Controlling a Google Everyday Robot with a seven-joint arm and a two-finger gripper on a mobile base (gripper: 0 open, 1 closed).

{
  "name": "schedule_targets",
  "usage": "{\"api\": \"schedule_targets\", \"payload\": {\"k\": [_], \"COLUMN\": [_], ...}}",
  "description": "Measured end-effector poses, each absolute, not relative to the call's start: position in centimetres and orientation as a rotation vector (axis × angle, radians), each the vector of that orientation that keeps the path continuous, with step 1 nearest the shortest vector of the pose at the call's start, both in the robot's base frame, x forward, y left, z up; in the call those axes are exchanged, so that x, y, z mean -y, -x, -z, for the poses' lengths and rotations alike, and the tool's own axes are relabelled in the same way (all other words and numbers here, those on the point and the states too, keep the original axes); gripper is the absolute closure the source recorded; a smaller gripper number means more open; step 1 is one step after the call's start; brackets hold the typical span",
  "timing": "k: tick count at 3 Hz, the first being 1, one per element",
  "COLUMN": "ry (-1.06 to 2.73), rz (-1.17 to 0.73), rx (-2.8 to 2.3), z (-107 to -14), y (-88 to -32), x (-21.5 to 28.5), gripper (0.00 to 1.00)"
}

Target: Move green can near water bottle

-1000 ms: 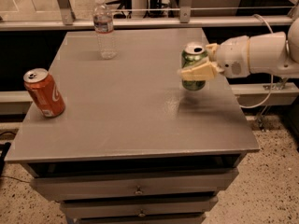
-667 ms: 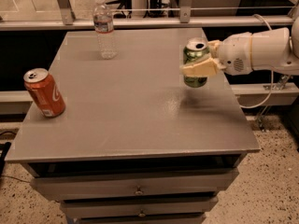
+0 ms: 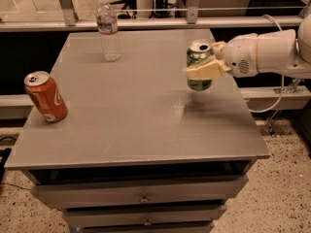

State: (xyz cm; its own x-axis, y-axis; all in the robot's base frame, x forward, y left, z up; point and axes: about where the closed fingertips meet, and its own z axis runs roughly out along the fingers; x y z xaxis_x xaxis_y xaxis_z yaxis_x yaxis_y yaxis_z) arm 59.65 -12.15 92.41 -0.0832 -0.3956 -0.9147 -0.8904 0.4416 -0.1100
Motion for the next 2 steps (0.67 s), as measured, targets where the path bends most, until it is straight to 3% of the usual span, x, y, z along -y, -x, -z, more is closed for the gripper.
{"api": "schedule_targets", "payload": {"k": [2], "ry": [1.106], "rz": [-0.630], "rx": [-1.616], "z": [-92.7], "y": [-66.8], "x": [7.9], "gripper": [1.00]}}
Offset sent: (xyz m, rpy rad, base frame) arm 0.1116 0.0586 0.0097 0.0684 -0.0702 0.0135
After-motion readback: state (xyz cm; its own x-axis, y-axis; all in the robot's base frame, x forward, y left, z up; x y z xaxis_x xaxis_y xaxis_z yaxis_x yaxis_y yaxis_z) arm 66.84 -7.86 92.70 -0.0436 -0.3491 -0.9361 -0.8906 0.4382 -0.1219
